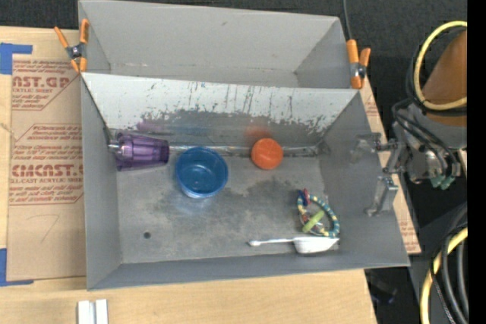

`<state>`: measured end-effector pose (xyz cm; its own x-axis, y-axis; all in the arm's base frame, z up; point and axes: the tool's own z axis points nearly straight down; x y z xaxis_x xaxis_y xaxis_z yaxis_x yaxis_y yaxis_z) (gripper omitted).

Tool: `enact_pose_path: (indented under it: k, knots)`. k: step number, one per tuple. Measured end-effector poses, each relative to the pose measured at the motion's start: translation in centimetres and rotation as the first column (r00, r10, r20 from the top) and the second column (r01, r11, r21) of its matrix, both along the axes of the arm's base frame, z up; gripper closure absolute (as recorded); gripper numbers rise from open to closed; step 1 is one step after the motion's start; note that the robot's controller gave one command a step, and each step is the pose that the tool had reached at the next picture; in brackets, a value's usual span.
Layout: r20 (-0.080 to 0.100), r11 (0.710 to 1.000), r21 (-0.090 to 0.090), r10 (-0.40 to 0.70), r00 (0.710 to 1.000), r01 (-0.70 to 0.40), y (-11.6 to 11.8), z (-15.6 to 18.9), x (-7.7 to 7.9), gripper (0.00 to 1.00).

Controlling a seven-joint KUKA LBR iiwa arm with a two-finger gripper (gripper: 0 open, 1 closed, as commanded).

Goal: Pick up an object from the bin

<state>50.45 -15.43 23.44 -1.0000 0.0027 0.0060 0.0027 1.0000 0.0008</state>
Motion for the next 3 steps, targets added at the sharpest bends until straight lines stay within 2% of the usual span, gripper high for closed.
enact_pose_path:
  k: [1, 2, 3]
  knots:
    - [0.008, 1.0, -0.002, 0.003, 1.0, -0.003, 0.1, 0.5, 0.2, 0.0]
    - [0.007, 0.991, 0.0, -0.136, 0.991, 0.136, 0.5, -11.0, -1.5, 0.0]
    - [0.008, 0.986, 0.0, -0.165, 0.986, 0.165, 1.5, -9.1, -2.2, 0.0]
